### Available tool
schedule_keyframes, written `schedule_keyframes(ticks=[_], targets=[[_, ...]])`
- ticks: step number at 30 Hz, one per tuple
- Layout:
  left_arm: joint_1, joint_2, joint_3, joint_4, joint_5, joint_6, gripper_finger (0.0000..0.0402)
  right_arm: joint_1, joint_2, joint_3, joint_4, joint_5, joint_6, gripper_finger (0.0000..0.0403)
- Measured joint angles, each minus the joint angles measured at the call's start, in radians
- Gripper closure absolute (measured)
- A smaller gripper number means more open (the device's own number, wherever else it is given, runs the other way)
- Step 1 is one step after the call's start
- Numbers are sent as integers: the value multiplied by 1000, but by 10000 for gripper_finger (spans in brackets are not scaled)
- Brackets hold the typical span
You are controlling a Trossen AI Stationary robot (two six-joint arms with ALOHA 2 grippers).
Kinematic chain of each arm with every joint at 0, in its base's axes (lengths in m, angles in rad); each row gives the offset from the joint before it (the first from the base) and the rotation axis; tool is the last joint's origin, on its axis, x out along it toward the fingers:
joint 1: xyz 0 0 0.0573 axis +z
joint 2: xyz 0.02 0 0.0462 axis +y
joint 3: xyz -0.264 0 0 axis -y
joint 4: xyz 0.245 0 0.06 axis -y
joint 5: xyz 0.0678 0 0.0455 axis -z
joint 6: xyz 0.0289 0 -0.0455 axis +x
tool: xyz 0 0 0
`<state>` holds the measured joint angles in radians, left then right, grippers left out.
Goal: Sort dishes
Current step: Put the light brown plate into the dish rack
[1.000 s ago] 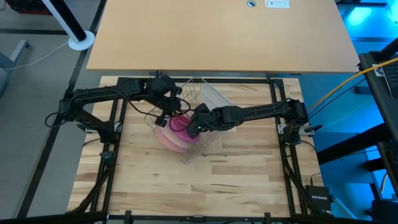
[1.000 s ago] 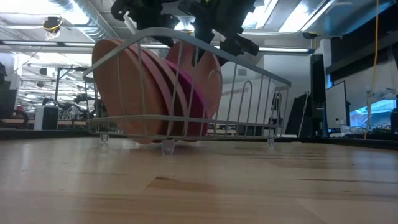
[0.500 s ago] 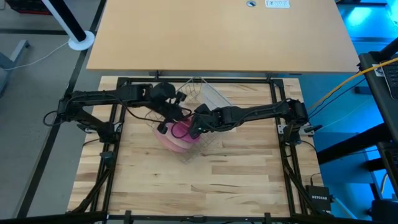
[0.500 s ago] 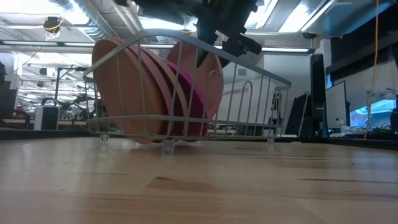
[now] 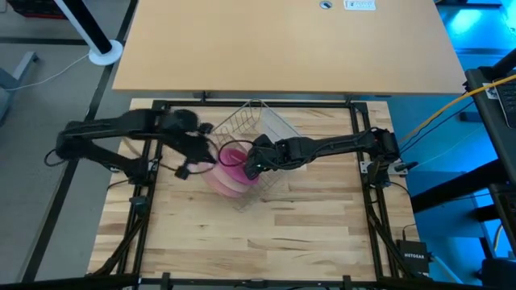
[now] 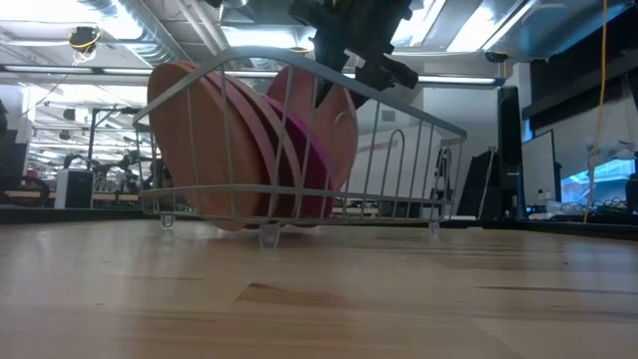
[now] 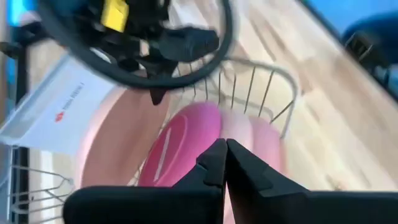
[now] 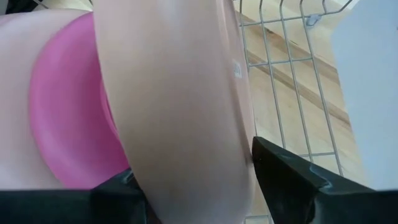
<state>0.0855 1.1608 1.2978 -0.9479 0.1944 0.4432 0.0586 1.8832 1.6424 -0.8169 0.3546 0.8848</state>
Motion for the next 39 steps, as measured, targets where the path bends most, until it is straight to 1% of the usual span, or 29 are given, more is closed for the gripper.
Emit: schedule_keyframes(ticks=[2, 4, 7, 10, 15, 19, 21, 23, 27, 30, 39], targets=[[-1, -102, -73, 47, -1, -50, 401, 0, 0, 0, 1, 0, 0, 193], [-1, -215, -190, 138, -1, -113, 401, 0, 0, 0, 1, 0, 0, 193], [-1, -382, -395, 319, -3, -188, 401, 0, 0, 0, 1, -7, 0, 193], [-2, -521, -593, 518, 12, -271, 401, 0, 0, 0, 1, -8, -1, 193], [-23, -671, -875, 769, 23, -354, 401, 0, 0, 0, 1, -9, -1, 193], [-40, -742, -1042, 928, 23, -387, 401, 0, 0, 0, 3, -10, -1, 193], [-44, -762, -1094, 977, 23, -413, 401, 0, 0, -1, 5, -10, -1, 193], [-45, -773, -1127, 991, 22, -439, 401, 0, 0, -1, 5, -10, -1, 193], [-45, -778, -1167, 1002, 12, -400, 401, 0, 0, -1, 5, -9, -1, 193], [-45, -778, -1178, 1009, 12, -361, 401, 0, 0, -1, 6, -9, -1, 193], [-45, -778, -1180, 1014, 9, -358, 401, 0, 0, -1, 6, -8, -1, 193]])
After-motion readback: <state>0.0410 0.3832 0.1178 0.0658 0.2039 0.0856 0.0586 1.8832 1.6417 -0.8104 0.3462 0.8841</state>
